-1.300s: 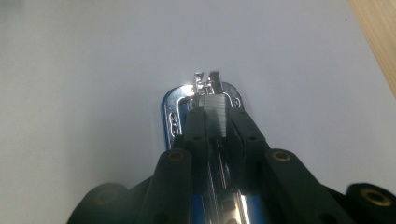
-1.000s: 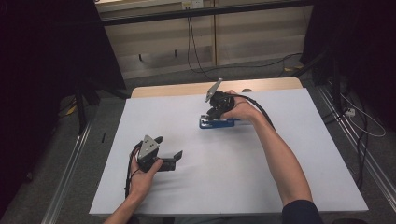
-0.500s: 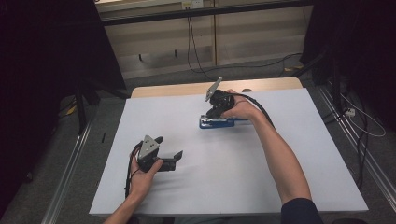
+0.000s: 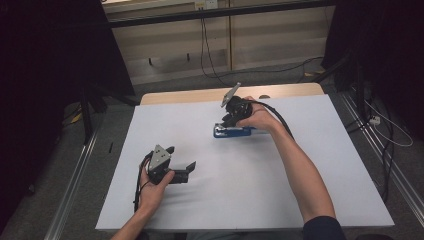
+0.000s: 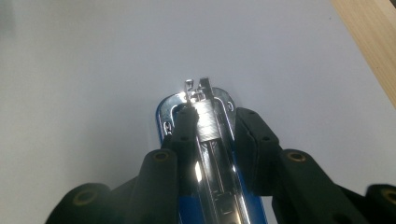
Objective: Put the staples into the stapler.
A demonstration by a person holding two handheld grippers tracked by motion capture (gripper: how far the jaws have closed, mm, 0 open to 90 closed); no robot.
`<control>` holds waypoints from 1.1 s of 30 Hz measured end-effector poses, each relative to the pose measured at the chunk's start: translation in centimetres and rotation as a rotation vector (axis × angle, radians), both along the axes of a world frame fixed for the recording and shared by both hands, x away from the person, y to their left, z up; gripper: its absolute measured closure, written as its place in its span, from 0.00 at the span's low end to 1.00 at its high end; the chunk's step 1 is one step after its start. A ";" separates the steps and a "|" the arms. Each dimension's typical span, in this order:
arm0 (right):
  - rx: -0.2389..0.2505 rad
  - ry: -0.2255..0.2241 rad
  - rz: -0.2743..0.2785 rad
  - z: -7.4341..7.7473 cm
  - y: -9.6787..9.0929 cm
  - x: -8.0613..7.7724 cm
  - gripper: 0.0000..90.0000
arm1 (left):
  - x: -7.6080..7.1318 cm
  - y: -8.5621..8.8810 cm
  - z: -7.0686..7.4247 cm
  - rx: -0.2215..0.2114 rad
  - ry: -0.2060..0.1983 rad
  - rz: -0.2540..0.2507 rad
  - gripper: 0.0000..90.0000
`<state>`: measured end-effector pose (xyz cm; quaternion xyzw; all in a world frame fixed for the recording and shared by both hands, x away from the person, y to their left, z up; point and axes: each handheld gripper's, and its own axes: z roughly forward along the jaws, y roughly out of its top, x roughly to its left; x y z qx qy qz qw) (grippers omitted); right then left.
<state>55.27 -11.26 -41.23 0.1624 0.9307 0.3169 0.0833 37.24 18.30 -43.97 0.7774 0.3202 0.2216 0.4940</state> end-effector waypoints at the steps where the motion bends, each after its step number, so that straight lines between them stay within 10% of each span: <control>1: 0.009 0.002 -0.010 0.0 -0.1 -0.1 0.73 | 0.0 0.0 0.0 0.000 0.001 -0.001 0.05; 18: 0.125 -0.041 -0.216 -0.5 -2.7 -2.5 0.26 | 0.3 0.0 -0.3 0.007 0.011 0.007 0.05; 33: 0.227 -0.060 -0.337 -0.3 -4.3 -4.2 0.15 | 0.4 0.1 -0.3 -0.008 0.014 0.020 0.05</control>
